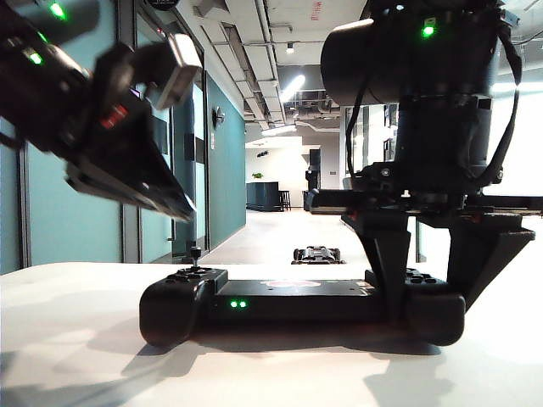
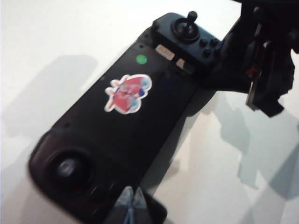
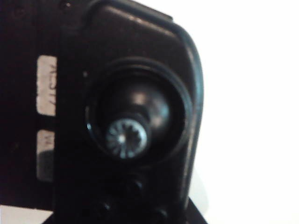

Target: Push the left joystick on the remote control sitting on the white table forward to make the robot dog walk in a straight line until it approaches the door.

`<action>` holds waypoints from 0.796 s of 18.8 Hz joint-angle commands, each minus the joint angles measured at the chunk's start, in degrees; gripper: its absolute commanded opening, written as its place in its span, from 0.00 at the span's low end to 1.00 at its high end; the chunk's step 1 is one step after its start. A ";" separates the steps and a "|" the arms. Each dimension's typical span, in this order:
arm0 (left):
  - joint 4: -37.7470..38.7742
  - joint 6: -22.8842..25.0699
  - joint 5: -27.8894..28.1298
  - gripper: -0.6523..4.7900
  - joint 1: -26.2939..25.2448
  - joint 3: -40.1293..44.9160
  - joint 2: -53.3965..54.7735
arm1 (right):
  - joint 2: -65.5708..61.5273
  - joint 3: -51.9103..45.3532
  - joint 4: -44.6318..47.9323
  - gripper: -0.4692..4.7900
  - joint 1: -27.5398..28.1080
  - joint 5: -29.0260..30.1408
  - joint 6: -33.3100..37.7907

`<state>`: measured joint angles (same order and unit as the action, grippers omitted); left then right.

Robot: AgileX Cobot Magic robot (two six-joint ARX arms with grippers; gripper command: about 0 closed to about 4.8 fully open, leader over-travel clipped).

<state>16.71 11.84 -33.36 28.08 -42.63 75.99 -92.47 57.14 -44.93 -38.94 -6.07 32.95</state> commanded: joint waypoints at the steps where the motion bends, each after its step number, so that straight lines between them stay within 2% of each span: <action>1: -1.97 0.22 -1.18 0.11 0.02 0.02 3.15 | 0.26 0.13 0.17 0.54 -0.11 -0.46 -0.42; 15: -7.52 0.42 0.15 0.11 -0.04 0.02 8.94 | 0.26 0.11 -1.57 0.54 -0.11 -0.28 -0.39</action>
<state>9.96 12.01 -33.28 28.05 -42.61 84.99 -92.47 57.14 -46.04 -38.94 -6.00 32.93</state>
